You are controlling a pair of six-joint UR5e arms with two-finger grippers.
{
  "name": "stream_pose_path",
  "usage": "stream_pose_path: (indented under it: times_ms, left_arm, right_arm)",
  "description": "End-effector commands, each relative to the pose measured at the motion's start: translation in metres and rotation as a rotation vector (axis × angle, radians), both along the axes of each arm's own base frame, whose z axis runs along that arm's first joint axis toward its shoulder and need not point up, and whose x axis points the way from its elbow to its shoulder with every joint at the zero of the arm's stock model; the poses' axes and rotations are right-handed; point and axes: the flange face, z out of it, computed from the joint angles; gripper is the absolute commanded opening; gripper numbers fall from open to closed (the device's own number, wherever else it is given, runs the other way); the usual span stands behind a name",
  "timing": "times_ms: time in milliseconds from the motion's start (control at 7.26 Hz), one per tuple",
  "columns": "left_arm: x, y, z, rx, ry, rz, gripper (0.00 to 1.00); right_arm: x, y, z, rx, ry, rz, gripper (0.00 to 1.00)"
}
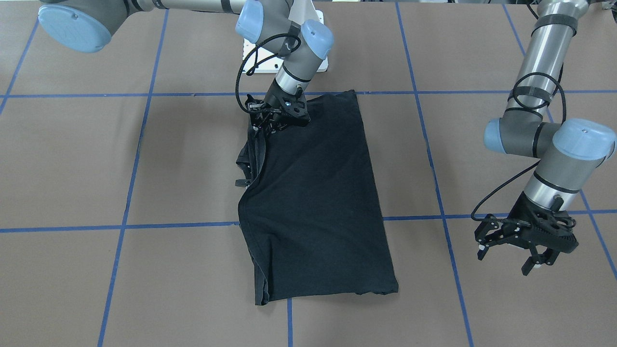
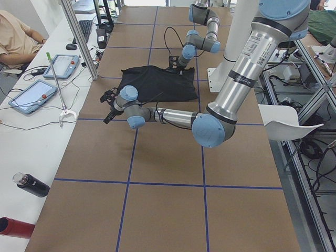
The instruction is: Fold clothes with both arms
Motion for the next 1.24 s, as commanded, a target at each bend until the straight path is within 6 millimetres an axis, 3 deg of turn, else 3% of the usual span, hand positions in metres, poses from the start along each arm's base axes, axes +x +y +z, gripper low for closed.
stream_pose_path:
  times_ms: [0,551,826,964,1101]
  left_arm:
    - [0.000,0.000,0.000,0.000,0.000,0.001,1.00]
    - [0.001,0.001,-0.001,0.001,0.002,0.001,1.00]
    - [0.001,0.001,-0.001,0.001,0.002,0.001,1.00]
    - [0.001,0.001,-0.002,0.001,0.004,0.001,1.00]
    - [0.001,0.001,-0.003,-0.002,0.008,-0.002,1.00]
  right_arm:
    - [0.002,0.000,0.002,0.008,0.010,-0.006,0.16]
    - [0.017,0.000,0.005,0.007,0.033,-0.016,0.10]
    - [0.053,0.011,0.026,0.008,0.035,-0.017,0.08]
    - [0.060,0.016,0.044,0.015,0.052,-0.019,0.08]
    - [0.061,0.018,0.046,0.028,0.056,-0.020,0.15]
